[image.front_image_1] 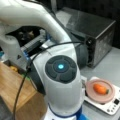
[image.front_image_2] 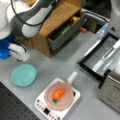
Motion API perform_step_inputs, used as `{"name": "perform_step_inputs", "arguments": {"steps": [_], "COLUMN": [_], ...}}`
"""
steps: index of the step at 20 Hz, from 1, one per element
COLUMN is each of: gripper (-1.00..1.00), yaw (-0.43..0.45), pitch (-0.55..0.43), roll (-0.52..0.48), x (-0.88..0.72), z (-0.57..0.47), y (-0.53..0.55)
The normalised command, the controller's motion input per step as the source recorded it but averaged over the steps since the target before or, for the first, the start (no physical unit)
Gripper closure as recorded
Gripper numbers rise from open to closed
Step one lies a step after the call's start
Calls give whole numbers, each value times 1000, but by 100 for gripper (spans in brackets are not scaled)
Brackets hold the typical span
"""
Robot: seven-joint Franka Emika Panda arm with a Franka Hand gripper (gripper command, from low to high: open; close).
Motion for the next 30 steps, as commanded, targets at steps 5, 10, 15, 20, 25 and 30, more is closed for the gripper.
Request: {"name": "perform_step_inputs", "arguments": {"steps": [5,10,15,20,25,30], "gripper": [-100,-100,-100,-100,-100,-100], "yaw": [-1,2,-9,-20,-28,-42], "pitch": [-62,-110,-128,-143,-166,-200], "roll": [30,23,12,13,27,39], "x": [-84,-43,-72,-110,-141,-160], "z": [-185,-275,-237,-211,-209,-241], "y": [-72,-147,-141,-103,-54,-24]}}
